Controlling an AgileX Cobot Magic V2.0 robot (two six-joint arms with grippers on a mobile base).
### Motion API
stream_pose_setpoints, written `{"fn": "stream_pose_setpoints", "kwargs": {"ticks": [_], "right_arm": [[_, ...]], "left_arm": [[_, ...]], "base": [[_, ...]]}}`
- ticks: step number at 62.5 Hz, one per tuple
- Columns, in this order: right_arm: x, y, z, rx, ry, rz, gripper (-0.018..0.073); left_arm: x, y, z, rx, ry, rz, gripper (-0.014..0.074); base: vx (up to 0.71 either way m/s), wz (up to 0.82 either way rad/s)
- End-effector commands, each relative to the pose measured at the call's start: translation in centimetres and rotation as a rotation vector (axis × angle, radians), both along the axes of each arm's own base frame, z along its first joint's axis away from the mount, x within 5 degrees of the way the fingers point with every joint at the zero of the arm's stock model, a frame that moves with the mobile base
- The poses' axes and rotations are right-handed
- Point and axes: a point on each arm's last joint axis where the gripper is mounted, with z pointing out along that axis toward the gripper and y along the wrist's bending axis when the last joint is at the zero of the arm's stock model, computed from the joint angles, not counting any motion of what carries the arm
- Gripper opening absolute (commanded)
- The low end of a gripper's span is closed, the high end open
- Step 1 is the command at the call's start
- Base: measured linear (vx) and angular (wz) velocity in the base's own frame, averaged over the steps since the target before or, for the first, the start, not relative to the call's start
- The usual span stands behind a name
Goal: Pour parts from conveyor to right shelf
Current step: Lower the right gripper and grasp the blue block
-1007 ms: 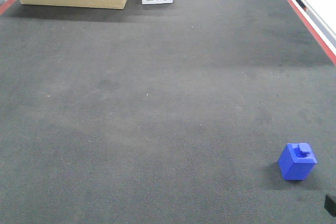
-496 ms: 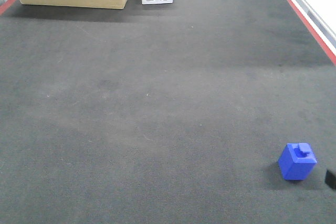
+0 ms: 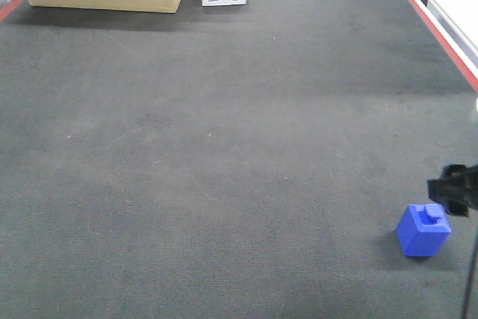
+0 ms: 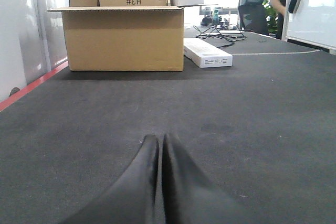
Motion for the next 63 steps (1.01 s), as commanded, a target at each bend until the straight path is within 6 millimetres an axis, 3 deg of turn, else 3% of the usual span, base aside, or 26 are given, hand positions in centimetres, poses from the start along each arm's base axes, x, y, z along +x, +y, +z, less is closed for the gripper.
{"fn": "stream_pose_setpoints", "kwargs": {"ticks": [1, 20, 46, 53, 63], "right_arm": [[2.0, 0.1, 1.0, -0.012, 0.0, 0.027, 0.0565], [6.0, 0.0, 0.3, -0.011, 0.203, 0.037, 0.0565], [8.2, 0.5, -3.9, 0.057, 0.369, 0.045, 0.0559], [8.7, 0.5, -4.6, 0.057, 0.372, 0.032, 0.0532], [9.0, 0.4, -5.3, 0.055, 0.392, 0.031, 0.0426]], "left_arm": [[0.0, 0.0, -0.3, -0.007, -0.06, -0.003, -0.0006], [0.0, 0.0, -0.3, -0.007, -0.06, -0.003, -0.0006], [0.0, 0.0, -0.3, -0.007, -0.06, -0.003, -0.0006], [0.0, 0.0, -0.3, -0.007, -0.06, -0.003, -0.0006], [0.0, 0.0, -0.3, -0.007, -0.06, -0.003, -0.0006]], "base": [[0.0, 0.0], [0.0, 0.0], [0.0, 0.0], [0.0, 0.0], [0.0, 0.0]]}}
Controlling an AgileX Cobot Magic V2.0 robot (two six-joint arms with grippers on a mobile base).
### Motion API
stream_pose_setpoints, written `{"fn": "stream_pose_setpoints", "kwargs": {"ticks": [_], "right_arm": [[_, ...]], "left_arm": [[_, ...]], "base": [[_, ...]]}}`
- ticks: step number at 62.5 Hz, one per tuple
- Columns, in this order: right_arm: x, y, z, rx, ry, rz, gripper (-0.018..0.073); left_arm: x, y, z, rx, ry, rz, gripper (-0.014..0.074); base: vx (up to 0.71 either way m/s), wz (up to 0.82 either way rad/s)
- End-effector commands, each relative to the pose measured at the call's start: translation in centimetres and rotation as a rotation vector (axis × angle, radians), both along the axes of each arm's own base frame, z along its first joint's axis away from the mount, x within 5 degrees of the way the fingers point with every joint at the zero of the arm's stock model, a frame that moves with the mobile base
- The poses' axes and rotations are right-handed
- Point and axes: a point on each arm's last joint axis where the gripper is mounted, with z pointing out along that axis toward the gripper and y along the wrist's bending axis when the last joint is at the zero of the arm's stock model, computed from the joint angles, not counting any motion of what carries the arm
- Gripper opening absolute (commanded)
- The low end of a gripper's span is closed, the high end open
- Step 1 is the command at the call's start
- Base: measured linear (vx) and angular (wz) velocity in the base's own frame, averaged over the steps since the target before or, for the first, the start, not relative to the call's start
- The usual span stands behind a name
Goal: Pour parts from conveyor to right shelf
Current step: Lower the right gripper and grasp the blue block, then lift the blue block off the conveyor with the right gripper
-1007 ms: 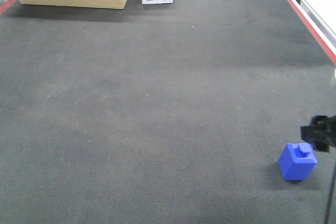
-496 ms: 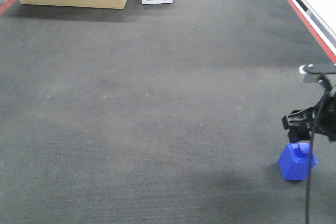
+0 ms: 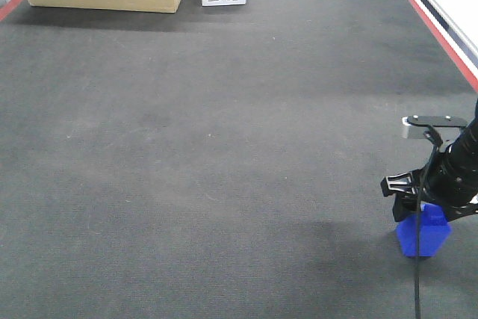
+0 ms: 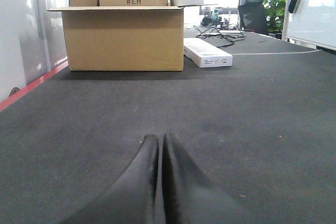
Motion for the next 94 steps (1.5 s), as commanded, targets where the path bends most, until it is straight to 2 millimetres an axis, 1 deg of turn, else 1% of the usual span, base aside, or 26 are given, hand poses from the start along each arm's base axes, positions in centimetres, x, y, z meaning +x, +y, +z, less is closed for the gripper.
{"fn": "stream_pose_setpoints", "kwargs": {"ticks": [1, 6, 13, 20, 24, 29, 35, 38, 44, 47, 55, 63, 66, 73, 77, 85, 94], "right_arm": [[0.5, 0.0, 1.2, -0.006, -0.059, 0.005, 0.0409], [0.7, 0.0, 0.7, -0.006, -0.043, 0.006, 0.0338], [0.7, 0.0, 0.7, -0.005, -0.052, 0.004, 0.0202], [0.4, 0.0, 2.1, -0.007, -0.106, 0.001, 0.0038], [0.0, 0.0, 3.2, -0.006, -0.156, -0.005, -0.0016], [-0.9, 0.0, 5.5, -0.006, -0.258, -0.015, -0.0011], [-2.7, 0.0, 7.7, -0.008, -0.375, -0.017, -0.0009], [-4.1, 0.0, 8.9, -0.01, -0.46, -0.018, -0.0008], [-6.6, 0.0, 9.9, -0.016, -0.576, -0.012, -0.0008], [-8.2, 0.0, 10.6, -0.025, -0.662, -0.001, -0.0008], [-11.9, 0.1, 11.2, -0.039, -0.803, 0.012, -0.0006], [-15.2, 0.1, 11.0, -0.047, -0.879, 0.03, -0.0006], [-17.0, 0.2, 10.9, -0.048, -0.915, 0.03, -0.0006], [-20.3, 0.2, 10.9, -0.047, -1.021, 0.026, -0.0006], [-21.9, 0.3, 10.5, -0.05, -1.083, 0.025, -0.0006], [-24.7, 0.3, 9.6, -0.057, -1.223, 0.023, -0.0006], [-26.2, 0.2, 8.1, -0.063, -1.371, 0.013, -0.0006]], "left_arm": [[0.0, 0.0, -0.3, -0.007, -0.06, -0.003, -0.0006], [0.0, 0.0, -0.3, -0.007, -0.06, -0.003, -0.0006], [0.0, 0.0, -0.3, -0.007, -0.06, -0.003, -0.0006], [0.0, 0.0, -0.3, -0.007, -0.06, -0.003, -0.0006], [0.0, 0.0, -0.3, -0.007, -0.06, -0.003, -0.0006], [0.0, 0.0, -0.3, -0.007, -0.06, -0.003, -0.0006], [0.0, 0.0, -0.3, -0.007, -0.06, -0.003, -0.0006], [0.0, 0.0, -0.3, -0.007, -0.06, -0.003, -0.0006], [0.0, 0.0, -0.3, -0.007, -0.06, -0.003, -0.0006], [0.0, 0.0, -0.3, -0.007, -0.06, -0.003, -0.0006], [0.0, 0.0, -0.3, -0.007, -0.06, -0.003, -0.0006], [0.0, 0.0, -0.3, -0.007, -0.06, -0.003, -0.0006], [0.0, 0.0, -0.3, -0.007, -0.06, -0.003, -0.0006], [0.0, 0.0, -0.3, -0.007, -0.06, -0.003, -0.0006], [0.0, 0.0, -0.3, -0.007, -0.06, -0.003, -0.0006], [0.0, 0.0, -0.3, -0.007, -0.06, -0.003, -0.0006], [0.0, 0.0, -0.3, -0.007, -0.06, -0.003, -0.0006]], "base": [[0.0, 0.0], [0.0, 0.0], [0.0, 0.0], [0.0, 0.0], [0.0, 0.0], [0.0, 0.0], [0.0, 0.0], [0.0, 0.0], [0.0, 0.0], [0.0, 0.0], [0.0, 0.0], [0.0, 0.0], [0.0, 0.0], [0.0, 0.0], [0.0, 0.0], [0.0, 0.0], [0.0, 0.0]]}}
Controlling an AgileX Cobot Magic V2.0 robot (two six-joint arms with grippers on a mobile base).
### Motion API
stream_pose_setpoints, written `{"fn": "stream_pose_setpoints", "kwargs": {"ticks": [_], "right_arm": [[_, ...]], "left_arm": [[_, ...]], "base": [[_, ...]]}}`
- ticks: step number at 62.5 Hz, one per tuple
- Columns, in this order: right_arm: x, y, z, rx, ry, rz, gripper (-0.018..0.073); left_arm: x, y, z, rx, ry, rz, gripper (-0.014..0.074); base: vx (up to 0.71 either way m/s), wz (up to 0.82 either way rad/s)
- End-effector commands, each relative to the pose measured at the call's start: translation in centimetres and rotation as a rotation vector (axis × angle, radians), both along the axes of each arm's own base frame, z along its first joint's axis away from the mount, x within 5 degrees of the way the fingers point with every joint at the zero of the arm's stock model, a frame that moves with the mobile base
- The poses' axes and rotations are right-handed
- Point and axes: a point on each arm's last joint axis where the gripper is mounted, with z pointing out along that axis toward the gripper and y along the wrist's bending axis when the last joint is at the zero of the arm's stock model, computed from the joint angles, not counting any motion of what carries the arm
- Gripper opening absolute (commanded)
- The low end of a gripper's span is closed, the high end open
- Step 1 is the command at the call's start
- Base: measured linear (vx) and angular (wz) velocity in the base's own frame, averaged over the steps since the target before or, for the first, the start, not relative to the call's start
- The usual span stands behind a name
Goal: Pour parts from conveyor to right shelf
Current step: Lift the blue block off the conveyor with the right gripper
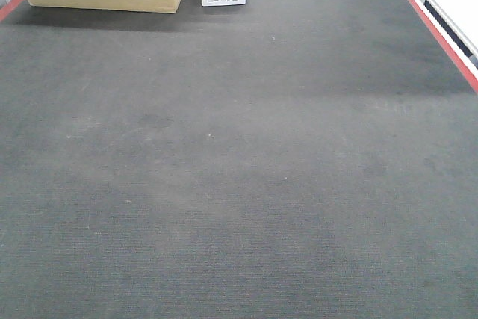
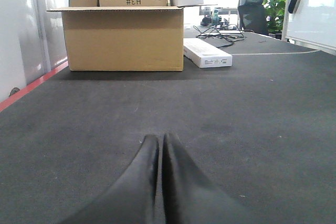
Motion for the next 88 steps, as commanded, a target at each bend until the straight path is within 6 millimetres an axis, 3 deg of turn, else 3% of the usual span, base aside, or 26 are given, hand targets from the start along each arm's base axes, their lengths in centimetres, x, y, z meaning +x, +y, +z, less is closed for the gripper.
{"fn": "stream_pose_setpoints", "kwargs": {"ticks": [1, 14, 88], "right_arm": [[-0.5, -0.1, 0.6, -0.006, -0.196, -0.006, -0.0006], [-0.3, -0.1, -1.3, -0.008, -0.261, -0.014, -0.0005], [-0.3, -0.1, -1.3, -0.004, -0.265, -0.015, -0.0005]], "left_arm": [[0.0, 0.0, -0.3, -0.007, -0.06, -0.003, -0.0006], [0.0, 0.0, -0.3, -0.007, -0.06, -0.003, -0.0006], [0.0, 0.0, -0.3, -0.007, -0.06, -0.003, -0.0006]], "base": [[0.0, 0.0], [0.0, 0.0], [-0.01, 0.01]]}}
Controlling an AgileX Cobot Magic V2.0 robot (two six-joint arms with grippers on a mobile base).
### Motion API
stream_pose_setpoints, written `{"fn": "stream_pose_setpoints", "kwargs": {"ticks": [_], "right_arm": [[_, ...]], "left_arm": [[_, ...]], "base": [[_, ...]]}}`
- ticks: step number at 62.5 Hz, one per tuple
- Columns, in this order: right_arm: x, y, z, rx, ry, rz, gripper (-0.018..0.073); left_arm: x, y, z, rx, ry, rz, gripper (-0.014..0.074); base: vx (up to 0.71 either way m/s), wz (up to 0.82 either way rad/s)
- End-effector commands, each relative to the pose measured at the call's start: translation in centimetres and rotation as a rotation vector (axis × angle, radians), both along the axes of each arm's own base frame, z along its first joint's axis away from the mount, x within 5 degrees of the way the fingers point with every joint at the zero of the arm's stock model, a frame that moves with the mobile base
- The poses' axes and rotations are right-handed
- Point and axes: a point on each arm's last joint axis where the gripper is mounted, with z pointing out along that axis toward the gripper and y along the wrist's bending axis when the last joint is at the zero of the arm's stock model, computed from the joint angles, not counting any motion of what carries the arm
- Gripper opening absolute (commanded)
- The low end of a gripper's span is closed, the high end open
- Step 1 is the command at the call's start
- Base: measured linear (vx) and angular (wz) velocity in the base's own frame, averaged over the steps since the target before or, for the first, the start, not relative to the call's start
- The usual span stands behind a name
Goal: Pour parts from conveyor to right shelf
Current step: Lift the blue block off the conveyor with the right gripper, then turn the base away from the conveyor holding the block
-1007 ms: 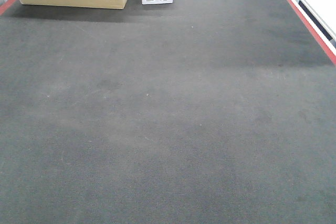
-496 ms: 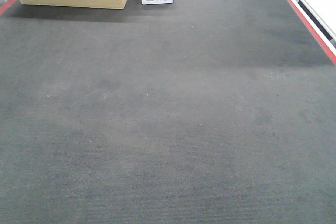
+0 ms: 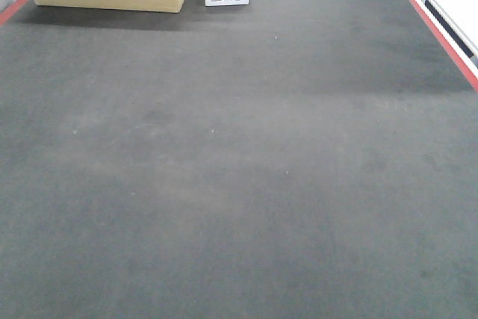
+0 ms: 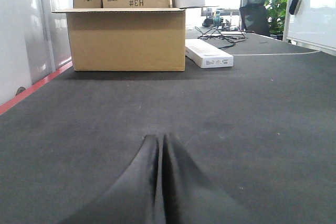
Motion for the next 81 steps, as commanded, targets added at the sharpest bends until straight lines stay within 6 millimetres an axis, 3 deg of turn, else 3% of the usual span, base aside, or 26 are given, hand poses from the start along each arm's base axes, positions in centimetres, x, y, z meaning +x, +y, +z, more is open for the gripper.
{"fn": "stream_pose_setpoints", "kwargs": {"ticks": [1, 81], "right_arm": [[-0.06, -0.04, 1.55, -0.005, -0.098, -0.004, -0.0005], [-0.06, -0.04, 1.52, -0.005, -0.094, -0.003, -0.0005]], "left_arm": [[-0.02, -0.02, -0.26, -0.007, -0.06, -0.003, -0.0006], [-0.02, -0.02, -0.26, -0.007, -0.06, -0.003, -0.0006]], "base": [[-0.13, 0.0], [-0.38, -0.01]]}}
